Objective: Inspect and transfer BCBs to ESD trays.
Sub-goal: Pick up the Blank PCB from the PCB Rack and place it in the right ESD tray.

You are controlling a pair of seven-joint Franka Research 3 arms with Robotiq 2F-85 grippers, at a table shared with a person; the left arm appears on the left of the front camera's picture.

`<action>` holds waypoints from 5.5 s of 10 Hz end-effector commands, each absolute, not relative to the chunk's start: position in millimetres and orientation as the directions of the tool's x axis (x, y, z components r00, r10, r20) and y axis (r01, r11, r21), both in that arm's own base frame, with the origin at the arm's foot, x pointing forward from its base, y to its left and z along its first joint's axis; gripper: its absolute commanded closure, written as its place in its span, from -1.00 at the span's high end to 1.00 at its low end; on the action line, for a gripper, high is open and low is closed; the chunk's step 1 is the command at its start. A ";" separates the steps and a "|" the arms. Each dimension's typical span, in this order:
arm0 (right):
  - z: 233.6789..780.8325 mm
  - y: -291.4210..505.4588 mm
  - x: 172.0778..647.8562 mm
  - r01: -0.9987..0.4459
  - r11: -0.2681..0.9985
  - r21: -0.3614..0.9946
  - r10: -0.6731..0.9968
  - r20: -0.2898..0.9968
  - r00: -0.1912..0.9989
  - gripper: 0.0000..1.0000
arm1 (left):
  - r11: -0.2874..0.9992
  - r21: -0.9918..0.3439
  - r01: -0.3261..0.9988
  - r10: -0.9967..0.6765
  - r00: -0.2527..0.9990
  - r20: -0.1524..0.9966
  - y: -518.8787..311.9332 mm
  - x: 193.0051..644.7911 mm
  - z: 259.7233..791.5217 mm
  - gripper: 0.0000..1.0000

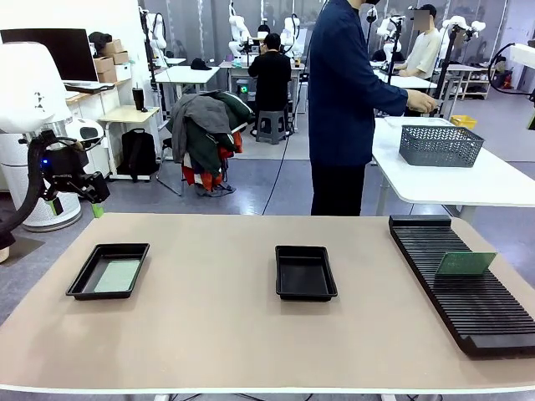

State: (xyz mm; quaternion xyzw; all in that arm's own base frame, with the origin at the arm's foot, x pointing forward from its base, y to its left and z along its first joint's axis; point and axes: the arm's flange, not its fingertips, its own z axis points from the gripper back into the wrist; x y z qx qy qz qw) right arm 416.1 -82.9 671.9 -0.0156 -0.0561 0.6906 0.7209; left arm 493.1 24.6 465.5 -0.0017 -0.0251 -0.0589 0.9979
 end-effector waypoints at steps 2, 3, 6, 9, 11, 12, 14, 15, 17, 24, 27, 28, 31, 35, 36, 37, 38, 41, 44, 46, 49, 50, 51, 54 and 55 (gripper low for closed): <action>671.0 -82.8 417.7 -0.992 0.058 -0.108 0.997 0.061 0.052 1.00 | 0.992 -0.009 0.125 -0.125 0.990 0.059 25.0 492.3 462.7 1.00; 671.9 -82.9 416.1 -0.994 0.046 -0.100 0.997 0.059 0.040 1.00 | 0.992 -0.009 0.125 -0.125 0.990 0.059 25.0 492.3 462.7 1.00; 627.3 -79.4 421.8 -0.991 0.035 -0.132 0.998 0.054 0.028 1.00 | 0.992 -0.009 0.125 -0.125 0.990 0.059 25.0 492.3 462.7 1.00; 569.8 -74.8 432.5 -0.988 0.006 -0.152 0.997 0.071 -0.005 1.00 | 0.992 -0.009 0.125 -0.125 0.990 0.059 25.0 492.3 462.7 1.00; 530.4 -71.1 440.8 -0.991 -0.015 -0.135 0.998 0.060 -0.023 1.00 | 0.992 -0.009 0.125 -0.125 0.990 0.059 25.0 492.3 462.7 1.00; 512.7 -70.6 442.1 -0.991 -0.022 -0.133 0.997 0.065 -0.031 1.00 | 0.992 -0.009 0.125 -0.125 0.990 0.059 25.0 492.3 462.7 1.00; 485.4 -68.4 446.4 -0.990 -0.033 -0.134 0.995 0.088 -0.045 1.00 | 0.992 -0.009 0.125 -0.125 0.990 0.059 25.0 492.3 462.7 1.00; 471.9 -65.8 448.5 -0.989 -0.047 -0.141 0.995 0.086 -0.059 1.00 | 0.992 -0.009 0.125 -0.125 0.990 0.059 25.0 492.3 462.7 1.00; 451.5 -59.0 451.3 -0.987 -0.050 -0.152 0.995 0.075 -0.062 1.00 | 0.992 -0.009 0.125 -0.125 0.990 0.059 25.0 492.3 462.7 1.00; 386.9 -61.6 465.4 -0.990 -0.023 -0.137 0.998 0.055 -0.031 1.00 | 0.992 -0.009 0.125 -0.125 0.990 0.059 25.0 492.3 462.7 1.00; 367.1 -63.9 471.6 -0.990 -0.001 -0.143 0.998 0.064 -0.010 1.00 | 0.992 -0.009 0.125 -0.125 0.990 0.059 25.0 492.3 462.7 1.00; 361.9 -64.9 473.1 -0.990 0.009 -0.139 0.998 0.065 0.000 1.00 | 0.992 -0.009 0.125 -0.125 0.990 0.059 25.0 492.3 462.7 1.00; 354.5 -68.3 472.4 -0.987 0.027 -0.155 0.996 0.083 0.015 1.00 | 0.992 -0.009 0.125 -0.125 0.990 0.059 25.0 492.3 462.7 1.00; 355.2 -72.2 468.4 -0.987 0.039 -0.155 0.995 0.096 0.024 0.88 | 0.992 -0.009 0.125 -0.125 0.990 0.059 25.0 492.3 462.7 1.00; 355.7 -71.5 468.3 -0.988 0.034 -0.151 0.996 0.092 0.020 0.80 | 0.992 -0.009 0.125 -0.125 0.990 0.059 25.0 492.3 462.7 1.00; 357.0 -70.5 468.1 -0.988 0.034 -0.150 0.996 0.090 0.021 0.72 | 0.992 -0.009 0.125 -0.125 0.990 0.059 25.0 492.3 462.7 1.00; 358.5 -69.9 467.6 -0.988 0.034 -0.152 0.996 0.089 0.020 0.64 | 0.992 -0.009 0.125 -0.125 0.990 0.059 25.0 492.3 462.7 1.00; 359.5 -69.0 468.4 -0.989 0.036 -0.145 0.996 0.084 0.023 0.40 | 0.992 -0.009 0.125 -0.125 0.990 0.059 25.0 492.3 462.7 1.00; 362.0 -69.4 468.3 -0.990 0.034 -0.138 0.997 0.074 0.024 0.16 | 0.992 -0.009 0.125 -0.125 0.990 0.059 25.0 492.3 462.7 1.00; 362.3 -68.7 469.8 -0.990 0.033 -0.134 0.998 0.065 0.024 0.00 | 0.992 -0.009 0.125 -0.125 0.990 0.059 25.0 492.3 462.7 1.00; 363.0 -69.0 470.6 -0.992 0.031 -0.125 0.999 0.043 0.025 -0.23 | 0.992 -0.009 0.125 -0.125 0.990 0.059 25.0 492.3 462.7 1.00; 363.1 -69.2 470.5 -0.992 0.029 -0.120 0.999 0.039 0.025 -0.31 | 0.992 -0.009 0.125 -0.125 0.990 0.059 25.0 492.3 462.7 1.00; 362.9 -69.5 470.7 -0.993 0.028 -0.116 0.999 0.035 0.024 -0.22 | 0.992 -0.009 0.125 -0.125 0.990 0.059 25.0 492.3 462.7 1.00; 364.3 -71.7 469.6 -0.993 0.028 -0.114 0.999 0.026 0.025 -0.63 | 0.992 -0.009 0.125 -0.125 0.990 0.059 25.0 492.3 462.7 1.00; 364.2 -71.9 469.2 -0.993 0.025 -0.114 0.999 0.030 0.021 -0.54 | 0.992 -0.009 0.125 -0.125 0.990 0.059 25.0 492.3 462.7 1.00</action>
